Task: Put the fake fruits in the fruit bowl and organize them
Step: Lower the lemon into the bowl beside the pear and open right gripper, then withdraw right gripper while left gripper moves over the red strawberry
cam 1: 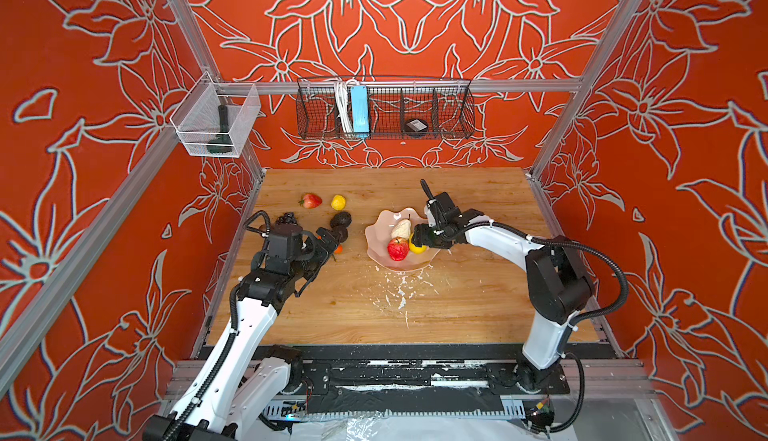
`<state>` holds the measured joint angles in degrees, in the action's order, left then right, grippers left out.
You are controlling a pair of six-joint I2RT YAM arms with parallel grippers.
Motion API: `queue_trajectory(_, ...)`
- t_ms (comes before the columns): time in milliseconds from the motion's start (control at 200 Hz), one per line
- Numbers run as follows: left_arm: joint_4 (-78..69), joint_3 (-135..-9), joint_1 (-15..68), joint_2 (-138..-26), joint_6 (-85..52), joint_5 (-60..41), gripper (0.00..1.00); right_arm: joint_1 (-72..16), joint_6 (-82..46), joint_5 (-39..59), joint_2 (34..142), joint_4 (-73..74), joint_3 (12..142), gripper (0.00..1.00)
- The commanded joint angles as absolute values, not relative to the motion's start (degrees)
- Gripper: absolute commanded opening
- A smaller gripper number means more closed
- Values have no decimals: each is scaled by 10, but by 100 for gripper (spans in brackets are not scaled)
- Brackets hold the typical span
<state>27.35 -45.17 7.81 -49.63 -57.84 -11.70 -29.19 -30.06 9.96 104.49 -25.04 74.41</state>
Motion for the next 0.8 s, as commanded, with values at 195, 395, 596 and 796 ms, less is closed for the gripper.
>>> queue_trajectory(195,272,-473,72,-532,-549,-121,98,-286,-301,80,973,-265,731,73)
queue_trajectory(395,304,-558,72,-627,-492,-108,98,-286,-283,106,877,-260,682,74)
queue_trajectory(596,366,-704,72,-781,-411,-61,98,-287,-272,145,767,-245,610,75)
queue_trajectory(796,418,-804,70,-900,-357,15,98,-287,-258,163,678,-234,542,75)
